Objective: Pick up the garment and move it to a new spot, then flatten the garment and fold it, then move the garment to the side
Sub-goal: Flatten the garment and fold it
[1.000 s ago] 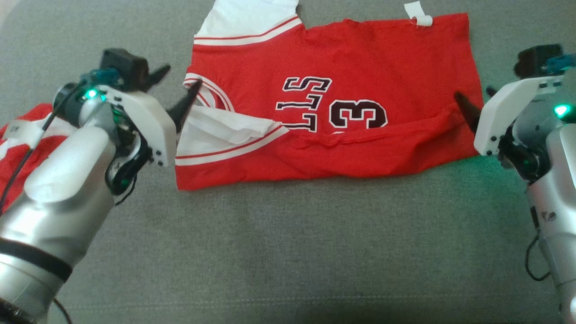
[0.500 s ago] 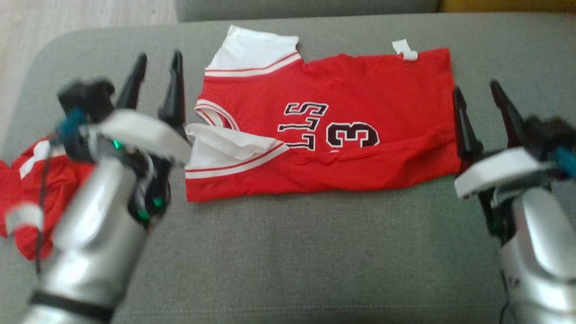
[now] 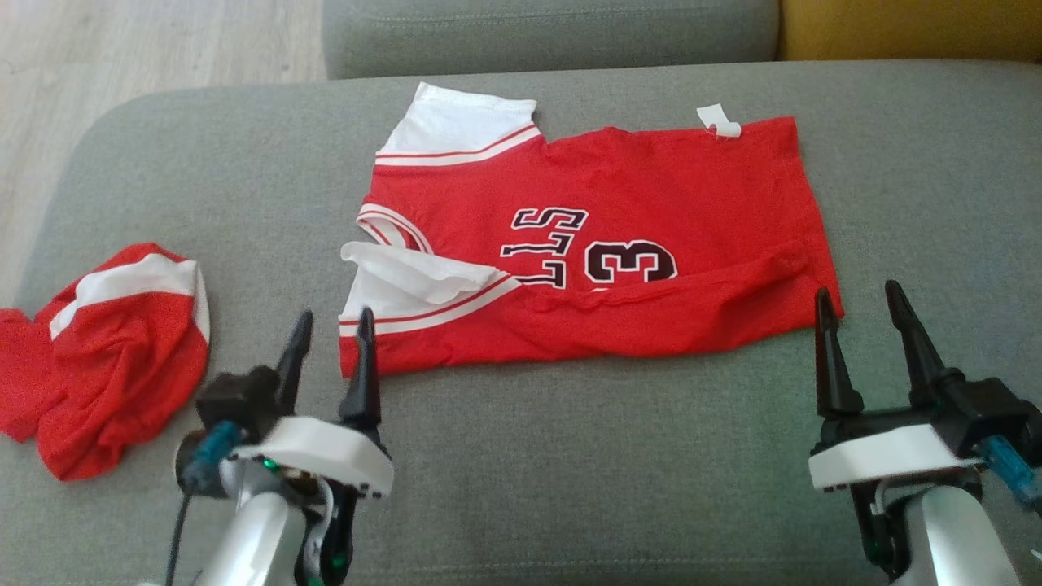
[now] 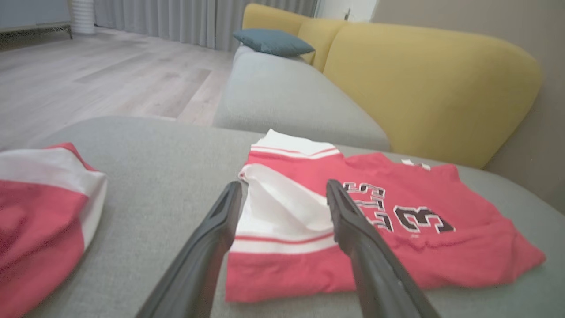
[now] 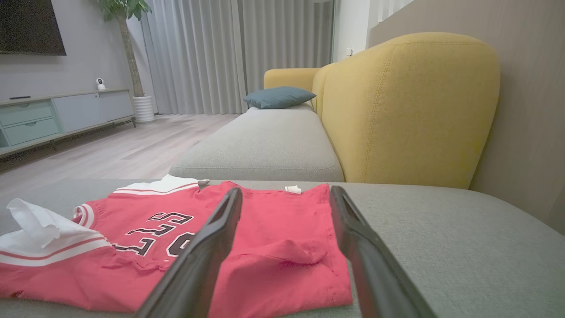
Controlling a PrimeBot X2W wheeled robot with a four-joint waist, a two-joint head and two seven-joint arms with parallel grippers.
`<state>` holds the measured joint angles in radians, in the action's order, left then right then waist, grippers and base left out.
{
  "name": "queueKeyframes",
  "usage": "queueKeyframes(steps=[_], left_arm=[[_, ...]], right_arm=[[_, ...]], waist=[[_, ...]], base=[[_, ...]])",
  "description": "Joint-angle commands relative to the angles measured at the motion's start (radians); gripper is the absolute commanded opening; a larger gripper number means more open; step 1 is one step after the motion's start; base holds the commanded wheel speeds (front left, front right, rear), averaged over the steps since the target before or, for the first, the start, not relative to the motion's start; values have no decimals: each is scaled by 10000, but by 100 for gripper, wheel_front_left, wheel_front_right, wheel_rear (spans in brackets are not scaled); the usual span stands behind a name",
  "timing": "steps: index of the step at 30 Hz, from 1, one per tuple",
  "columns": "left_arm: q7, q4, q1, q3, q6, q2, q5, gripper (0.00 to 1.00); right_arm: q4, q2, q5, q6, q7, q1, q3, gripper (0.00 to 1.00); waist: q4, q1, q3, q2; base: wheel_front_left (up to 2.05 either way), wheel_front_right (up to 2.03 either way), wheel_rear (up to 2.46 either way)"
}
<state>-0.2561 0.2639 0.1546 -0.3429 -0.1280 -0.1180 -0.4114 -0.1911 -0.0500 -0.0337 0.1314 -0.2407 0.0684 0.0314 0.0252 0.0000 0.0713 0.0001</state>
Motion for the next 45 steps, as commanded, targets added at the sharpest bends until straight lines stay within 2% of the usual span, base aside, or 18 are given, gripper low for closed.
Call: queueKeyframes(steps=[1, 8, 16, 24, 27, 28, 29, 33, 38, 45], left_arm=[[-56, 22, 387, 360, 118, -57, 295, 100], [-48, 1764, 953, 260, 327, 48, 796, 100], [300, 3809, 1944, 204, -1, -169, 1111, 100], [876, 5350, 2569, -78, 395, -161, 1058, 100], [1056, 5713, 2767, -190, 655, -87, 978, 99], [1041, 5778, 2846, -246, 744, -75, 986, 35], [966, 5806, 2925, -298, 804, -68, 1012, 0], [468, 5594, 3244, -380, 902, -47, 1085, 0], [51, 4646, 3445, -624, 989, -1, 1384, 0], [-32, 3286, 3313, -897, 1035, 17, 1628, 0]], right_arm=[[450, -9, -111, -7, -143, 283, -309, 100], [683, -5, -305, -7, 3, 457, -236, 100], [924, -4, -372, -7, 142, 599, -242, 100], [1017, -4, -394, -7, 266, 693, -181, 100], [873, -4, -406, -7, 654, 768, -148, 100], [769, -4, -422, -7, 854, 822, -144, 100], [625, -3, -462, -7, 1092, 890, -91, 100], [-114, -3, -508, -7, 2010, 1376, 322, 100], [-1618, -3, -836, -7, 2873, 2285, 1515, 100], [-3483, -3, -451, -7, 3221, 3339, 2263, 100]], waist=[[-36, 0, 79, -1], [-253, 0, 440, -1], [-595, 0, 800, -1], [-804, 0, 990, -1], [-767, 0, 1092, -1], [-741, 0, 1136, -1], [-704, 0, 1181, -1], [-479, 0, 1369, -1], [-80, 0, 1591, -1], [325, 0, 1835, -1]], base=[[0, 0, 0], [0, 0, 0], [0, 0, 0], [0, 0, 0], [0, 0, 0], [0, 0, 0], [0, 0, 0], [0, 0, 0], [0, 0, 0], [0, 0, 0]])
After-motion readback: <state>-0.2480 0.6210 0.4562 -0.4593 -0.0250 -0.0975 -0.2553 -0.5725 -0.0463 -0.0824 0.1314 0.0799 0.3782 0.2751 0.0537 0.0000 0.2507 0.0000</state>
